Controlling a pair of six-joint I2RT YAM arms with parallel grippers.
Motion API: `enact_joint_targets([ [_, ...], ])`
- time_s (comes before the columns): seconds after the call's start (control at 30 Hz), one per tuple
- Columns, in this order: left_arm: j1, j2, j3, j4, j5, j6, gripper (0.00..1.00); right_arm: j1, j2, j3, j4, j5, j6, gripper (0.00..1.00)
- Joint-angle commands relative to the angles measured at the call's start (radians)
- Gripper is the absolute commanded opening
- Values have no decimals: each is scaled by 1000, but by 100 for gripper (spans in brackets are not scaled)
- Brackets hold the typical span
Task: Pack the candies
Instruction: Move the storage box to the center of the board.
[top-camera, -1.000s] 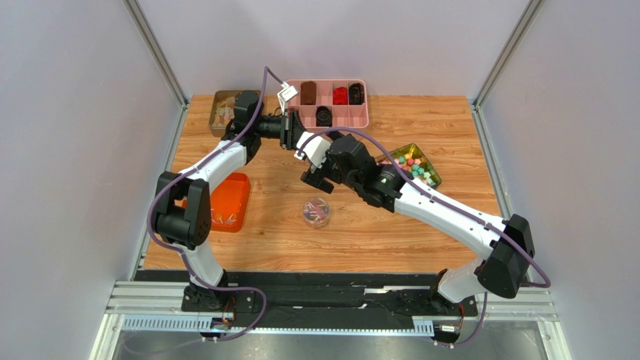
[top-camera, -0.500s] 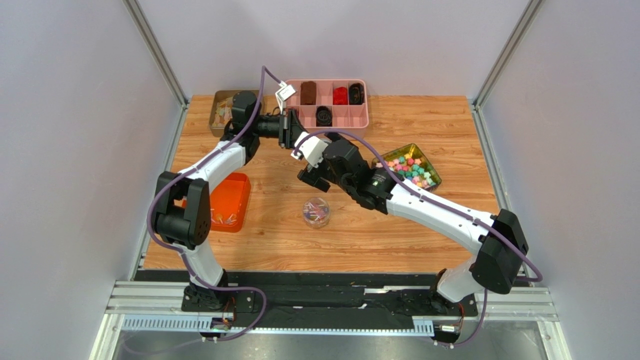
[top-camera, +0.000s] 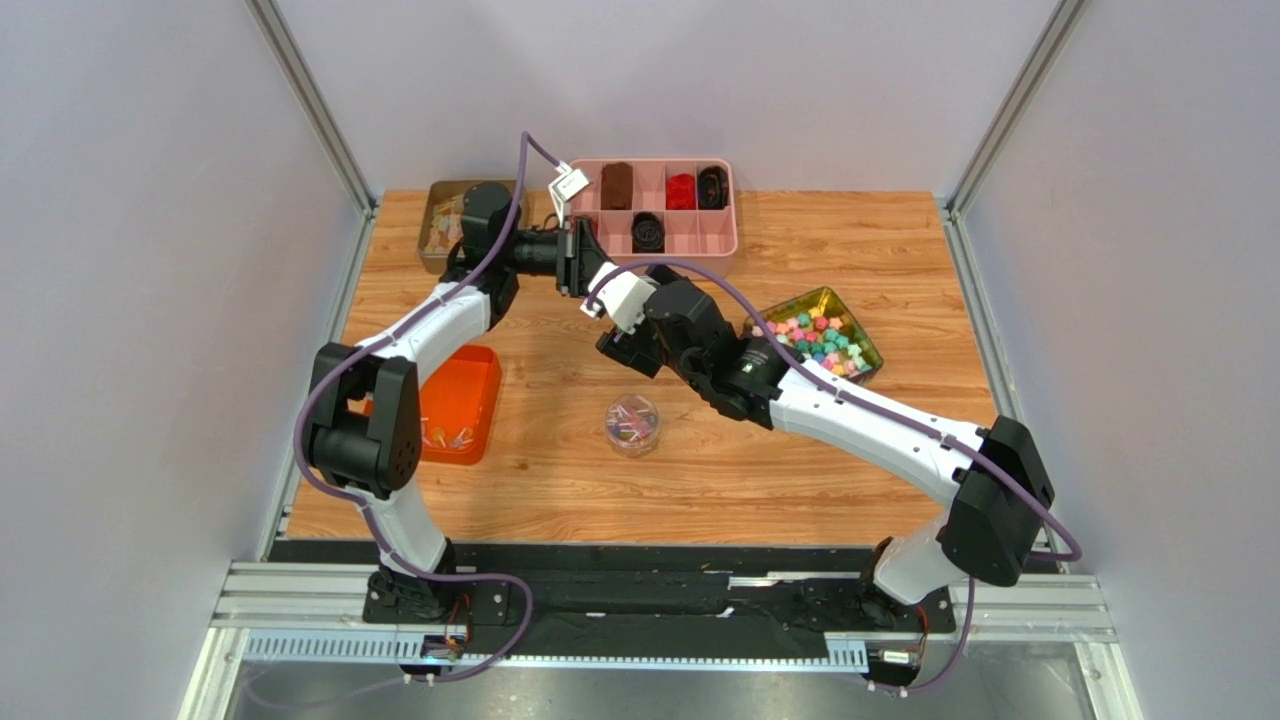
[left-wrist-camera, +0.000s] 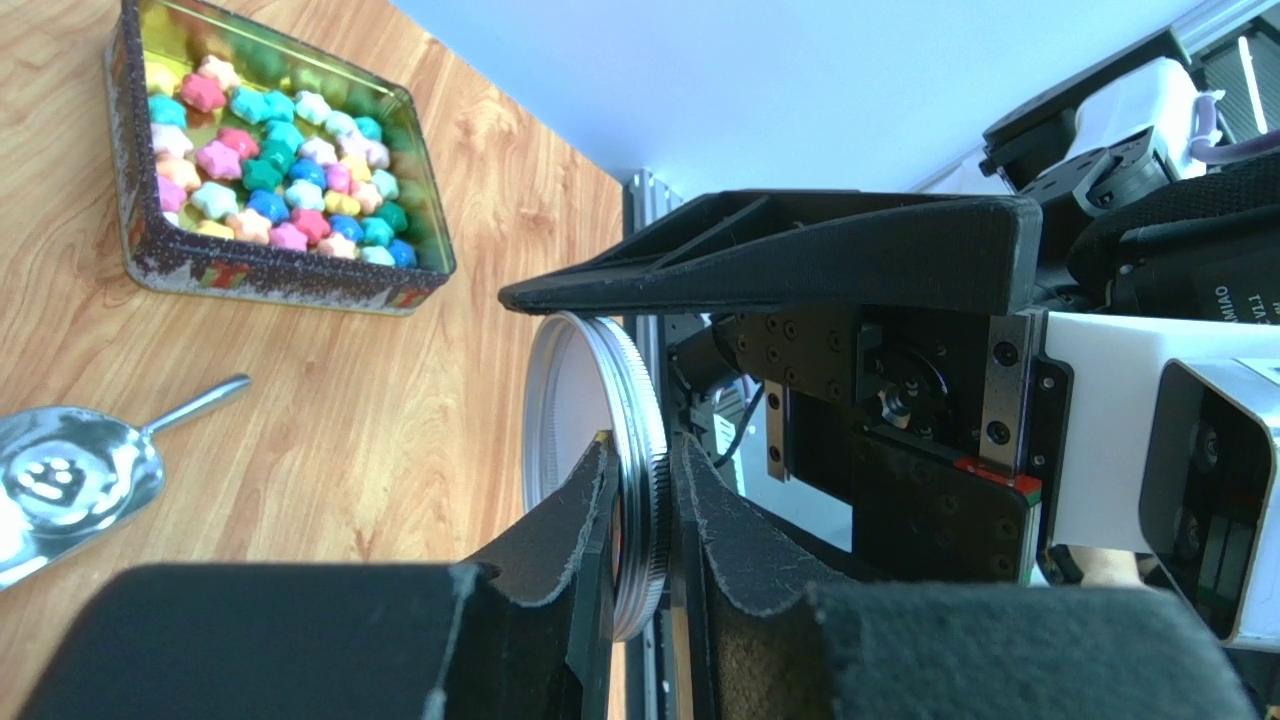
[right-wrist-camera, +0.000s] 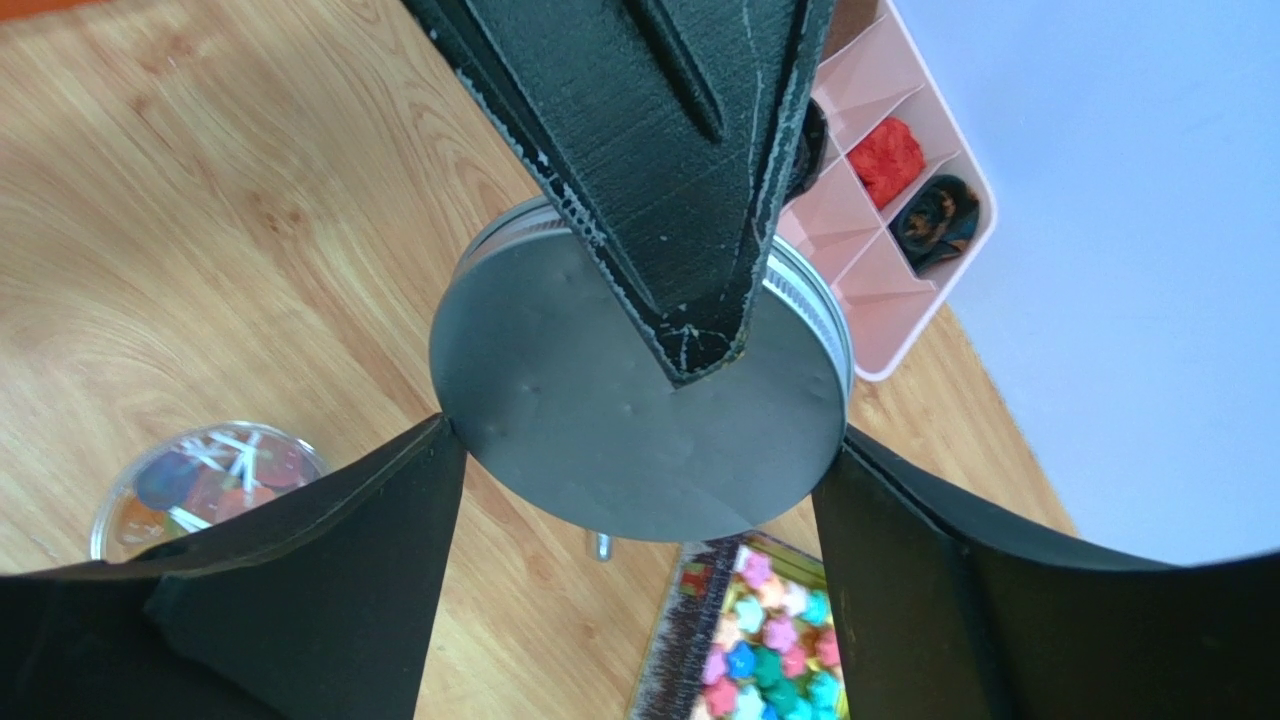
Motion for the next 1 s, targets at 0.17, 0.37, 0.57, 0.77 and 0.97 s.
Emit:
enact_joint_targets([
  [0.17,2,-3,-5,40,7,1,21,10,5,18,56,-19,-5,46],
  [0.37,4,-3,-2,42,9,2,37,16,4,30,30,-25,-10,37],
  [0.57,21,-12,-3,42,4,13,62,16,-9,31,4,-30,-13,37],
  [0.77,85,-56,-16,-39,-14,132,99,15,-50,-1,-25,-45,-19,37],
  [0.97,123,-136,46,-626,-140,735,99,-19,-113,-19,-80,-79,-7,38],
])
